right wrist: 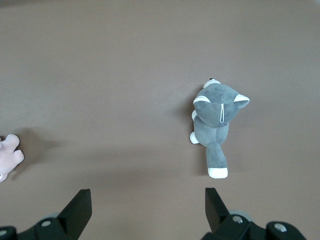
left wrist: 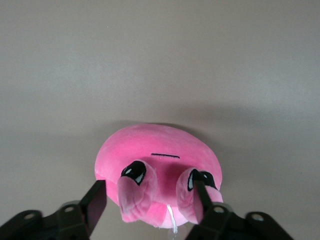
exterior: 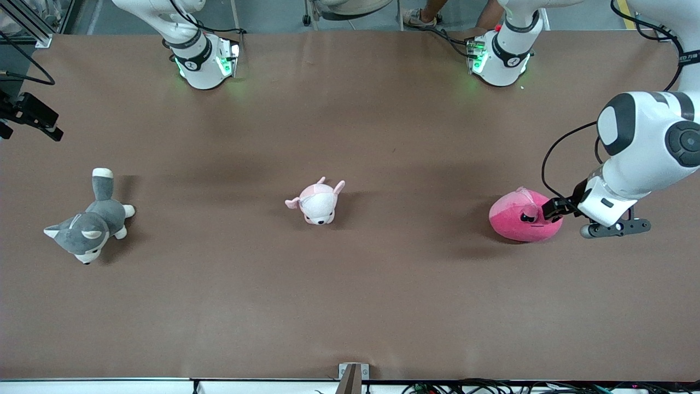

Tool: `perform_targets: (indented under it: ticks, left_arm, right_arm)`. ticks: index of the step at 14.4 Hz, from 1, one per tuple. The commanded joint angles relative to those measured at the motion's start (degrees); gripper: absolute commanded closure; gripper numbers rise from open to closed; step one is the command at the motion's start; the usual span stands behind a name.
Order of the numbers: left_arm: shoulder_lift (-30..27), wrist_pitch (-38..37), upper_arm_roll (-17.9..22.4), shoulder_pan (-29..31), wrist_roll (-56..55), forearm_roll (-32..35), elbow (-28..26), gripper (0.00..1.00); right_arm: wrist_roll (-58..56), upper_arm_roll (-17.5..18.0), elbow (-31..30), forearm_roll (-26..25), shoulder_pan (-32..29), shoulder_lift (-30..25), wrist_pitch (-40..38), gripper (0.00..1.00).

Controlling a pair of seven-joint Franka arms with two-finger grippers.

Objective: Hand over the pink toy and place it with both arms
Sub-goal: 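Close the left gripper on the pink toy's ear and lift it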

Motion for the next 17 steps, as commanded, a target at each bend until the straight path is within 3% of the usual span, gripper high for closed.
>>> perform_targets:
  ticks: [1, 8, 11, 13, 15, 17]
  left_arm:
    - [0.8, 1.0, -0.2, 0.5, -0.1, -0.7, -0.2, 0.28]
    - [0.4, 0.3, -0.2, 1.0, 0.0, -0.6, -1.9, 0.29]
    - [0.6, 0.3, -0.2, 1.1, 0.0, -0.6, -2.7, 0.40]
    - [0.6, 0.3, -0.2, 1.1, 0.0, -0.6, -3.1, 0.54]
    - [0.7, 0.4, -0.2, 1.0, 0.0, -0.6, -3.0, 0.82]
    - [0.2, 0.3, -0.3, 1.0, 0.0, -0.6, -2.9, 0.96]
  right_arm:
    - [0.2, 0.0, 0.9, 0.3, -0.3, 0.6, 0.1, 0.00]
    - [0.2, 0.0, 1.1, -0.1, -0.6, 0.7, -0.2, 0.00]
    - [0.2, 0.0, 1.1, -0.2, -1.0, 0.7, -0.2, 0.00]
    - [0.2, 0.0, 1.1, -0.1, -0.8, 0.7, 0.0, 0.00]
    - [0.3, 0.0, 1.2, 0.2, -0.7, 0.8, -0.1, 0.00]
    - [0.6, 0.0, 1.4, 1.3, -0.9, 0.8, 0.0, 0.00]
